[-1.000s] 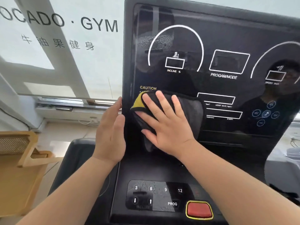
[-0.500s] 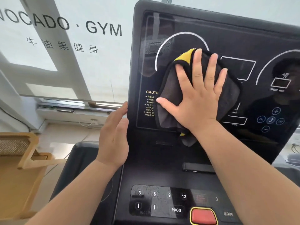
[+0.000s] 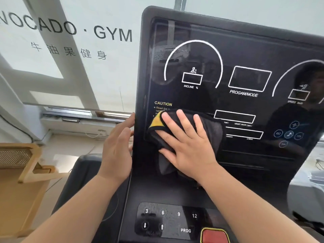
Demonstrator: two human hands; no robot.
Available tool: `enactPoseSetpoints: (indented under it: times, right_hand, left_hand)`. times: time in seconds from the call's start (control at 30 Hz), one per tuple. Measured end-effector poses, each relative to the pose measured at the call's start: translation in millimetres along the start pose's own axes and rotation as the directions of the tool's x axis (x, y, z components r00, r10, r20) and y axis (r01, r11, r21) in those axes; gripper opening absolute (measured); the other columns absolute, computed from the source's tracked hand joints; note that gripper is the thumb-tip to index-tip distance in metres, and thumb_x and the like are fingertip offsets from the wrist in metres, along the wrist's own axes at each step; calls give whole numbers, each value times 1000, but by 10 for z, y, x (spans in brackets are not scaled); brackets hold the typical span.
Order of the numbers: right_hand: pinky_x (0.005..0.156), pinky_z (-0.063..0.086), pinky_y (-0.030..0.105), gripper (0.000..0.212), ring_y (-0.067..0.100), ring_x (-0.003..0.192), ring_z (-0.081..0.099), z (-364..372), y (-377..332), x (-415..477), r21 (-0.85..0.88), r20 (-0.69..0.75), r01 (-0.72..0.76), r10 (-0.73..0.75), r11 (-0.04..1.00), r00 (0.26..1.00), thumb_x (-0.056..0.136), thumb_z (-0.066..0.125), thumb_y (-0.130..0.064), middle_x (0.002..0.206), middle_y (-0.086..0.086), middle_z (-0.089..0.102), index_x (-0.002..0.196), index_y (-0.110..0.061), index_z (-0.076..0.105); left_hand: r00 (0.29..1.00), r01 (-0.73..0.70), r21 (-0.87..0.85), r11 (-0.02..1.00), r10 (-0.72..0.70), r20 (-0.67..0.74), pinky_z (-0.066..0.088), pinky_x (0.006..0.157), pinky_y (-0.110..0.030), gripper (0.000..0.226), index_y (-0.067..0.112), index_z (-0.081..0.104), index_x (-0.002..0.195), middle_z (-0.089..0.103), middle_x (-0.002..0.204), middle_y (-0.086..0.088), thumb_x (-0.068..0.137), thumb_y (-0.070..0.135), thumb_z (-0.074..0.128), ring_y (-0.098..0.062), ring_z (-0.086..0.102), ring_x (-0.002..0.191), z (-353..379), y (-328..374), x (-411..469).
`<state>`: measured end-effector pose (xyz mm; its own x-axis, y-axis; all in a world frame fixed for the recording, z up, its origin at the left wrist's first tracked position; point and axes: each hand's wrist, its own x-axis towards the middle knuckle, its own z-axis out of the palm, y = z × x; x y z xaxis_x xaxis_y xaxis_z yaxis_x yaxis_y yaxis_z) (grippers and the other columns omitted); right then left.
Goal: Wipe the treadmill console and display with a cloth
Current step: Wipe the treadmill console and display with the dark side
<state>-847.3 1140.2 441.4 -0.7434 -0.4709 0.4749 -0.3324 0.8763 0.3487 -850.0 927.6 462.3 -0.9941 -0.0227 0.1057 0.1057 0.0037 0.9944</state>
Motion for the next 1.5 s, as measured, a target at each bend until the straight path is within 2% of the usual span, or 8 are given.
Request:
enactPoseSetpoints:
  times: [0.1,0.23,0.4,0.6,0.73,0.93,1.3,1.5]
  right_hand:
    - [127,5,58,72,37,157,16,-72,370,-50,-8,-56,-119,119,993,991,91,54,-75,170,1,19,146,-29,49]
    - [125,2,65,93,45,157,10,-258,677,304,-49,-97,-265,260,963,961,81,55,-85,171,7,10,152,-25,42]
    - [124,1,66,100,46,157,3,-552,766,1058,-21,-132,-386,380,922,915,83,45,-88,173,13,8,160,-26,30]
    - [125,1,63,78,42,158,5,-611,562,1451,-71,-135,-263,252,962,958,98,39,-73,173,8,11,162,-30,27]
    - [127,3,61,66,37,160,3,-444,365,1145,-92,-74,-87,81,992,994,104,38,-63,174,3,9,161,-32,28]
    - [129,1,54,63,29,160,4,-158,403,396,-142,14,106,-105,984,994,104,45,-53,173,-3,5,160,-34,22]
    - [127,-1,58,56,36,160,5,-708,794,1632,-32,-157,-271,263,962,952,109,30,-48,174,2,11,162,-30,29]
    - [128,-1,57,56,33,160,5,-430,229,1303,-32,-96,-114,111,993,989,107,37,-47,174,1,12,160,-31,31]
  left_hand:
    - [1000,5,17,1000,-5,-28,54,63,-16,41,36,67,125,72,110,27,101,31,35,-1,68,106,-75,55,82]
    - [996,-70,97,993,75,-46,54,98,-50,48,47,63,129,69,126,16,90,53,36,-8,64,118,-99,106,253]
    - [992,-126,92,988,125,24,46,107,-55,53,44,51,143,57,142,21,94,49,33,-12,52,135,18,200,348]
    - [991,-107,96,990,99,90,46,108,-51,59,44,49,145,53,141,28,92,55,27,-4,49,135,-35,256,319]
    - [991,-69,53,996,63,114,61,77,-28,42,42,54,140,59,136,18,107,33,29,4,59,115,-95,283,383]
    - [998,-19,-49,999,22,64,54,59,-17,63,37,66,130,69,123,17,83,59,31,-1,66,105,-93,356,413]
    - [994,9,-105,994,3,111,51,77,-26,45,51,62,121,68,119,32,91,42,30,5,61,117,-98,411,299]
    - [996,41,-92,995,-34,79,53,84,-36,52,43,62,132,66,128,24,93,48,27,5,61,118,-98,338,309]
